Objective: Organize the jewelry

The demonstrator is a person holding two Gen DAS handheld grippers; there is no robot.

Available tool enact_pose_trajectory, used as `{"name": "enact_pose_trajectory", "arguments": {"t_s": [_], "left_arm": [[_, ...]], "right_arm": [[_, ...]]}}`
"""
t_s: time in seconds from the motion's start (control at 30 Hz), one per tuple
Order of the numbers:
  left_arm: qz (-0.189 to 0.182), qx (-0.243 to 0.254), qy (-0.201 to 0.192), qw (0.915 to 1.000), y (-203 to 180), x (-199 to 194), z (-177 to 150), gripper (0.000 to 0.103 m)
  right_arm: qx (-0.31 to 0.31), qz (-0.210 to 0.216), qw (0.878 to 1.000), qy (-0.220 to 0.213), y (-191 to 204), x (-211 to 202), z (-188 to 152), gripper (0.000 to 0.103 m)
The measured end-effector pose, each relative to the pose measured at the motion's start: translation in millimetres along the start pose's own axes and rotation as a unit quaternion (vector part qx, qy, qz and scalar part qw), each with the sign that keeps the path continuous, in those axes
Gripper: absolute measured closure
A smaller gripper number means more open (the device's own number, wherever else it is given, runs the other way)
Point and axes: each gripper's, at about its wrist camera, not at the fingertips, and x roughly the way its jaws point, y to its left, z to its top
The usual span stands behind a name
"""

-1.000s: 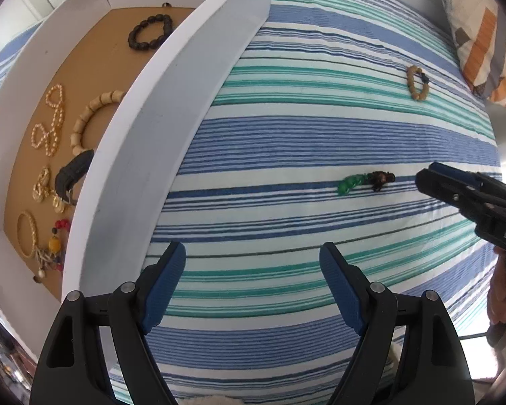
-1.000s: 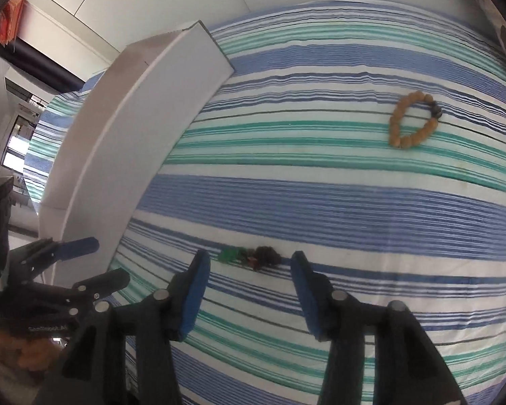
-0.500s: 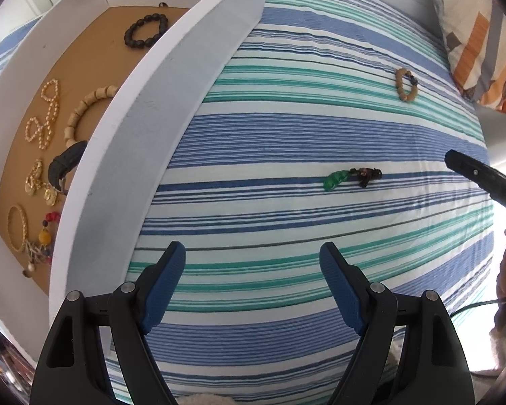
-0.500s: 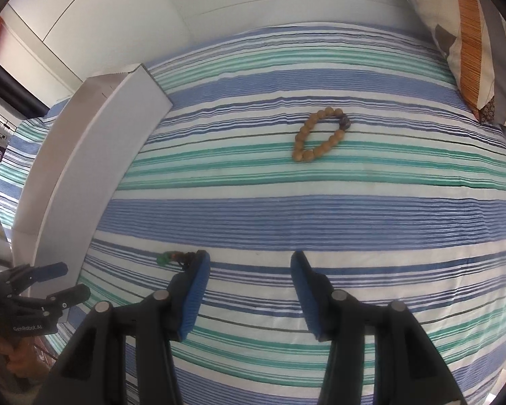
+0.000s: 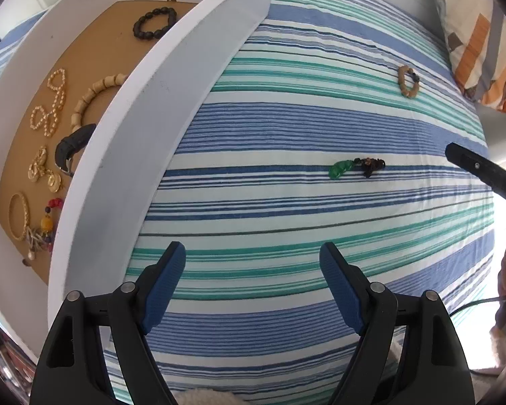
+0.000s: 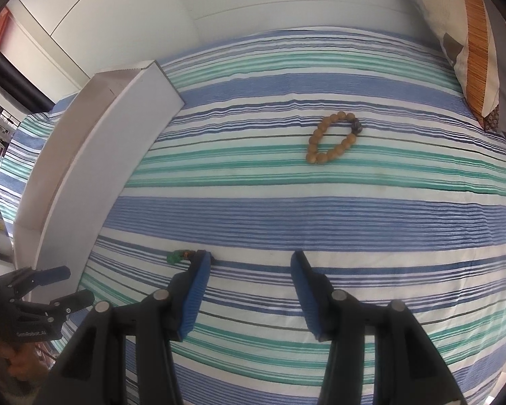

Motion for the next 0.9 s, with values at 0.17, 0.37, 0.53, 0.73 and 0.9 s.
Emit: {"name": "enact_pose_trajectory", "arguments": {"t_s": [0.17,0.37,0.53,0.73,0.9], "left_arm": [[0.000,0.004,0.000,1.0000,-4,0,-3,0.020],[-0.001,0.007,-0.002,1.0000,-5,-2,-3,0.020],[-0.002,0.007,0.001,1.0000,-6,1,-2,0.020],[-0.018,-0.004,0.006,0.9998,1,5,4,0.020],[-0.050,-0.018,-0.008,0.9985,15,-1,11,0.020]], "right_arm": [[0.006,-0.002,1.000,0.000,-4,-2,-2,0.052],[0.012,-0.005,1.000,-0.001,-10,-4,-3,0.052],[0.020,-0.006,1.000,0.000,-15,-2,-4,0.052],[0.031,-0.009,0.999,-0.008,-23,-6,-7,0.052],[0.059,-0.019,0.998,-0.017,-42,-13,-9,0.052]]}}
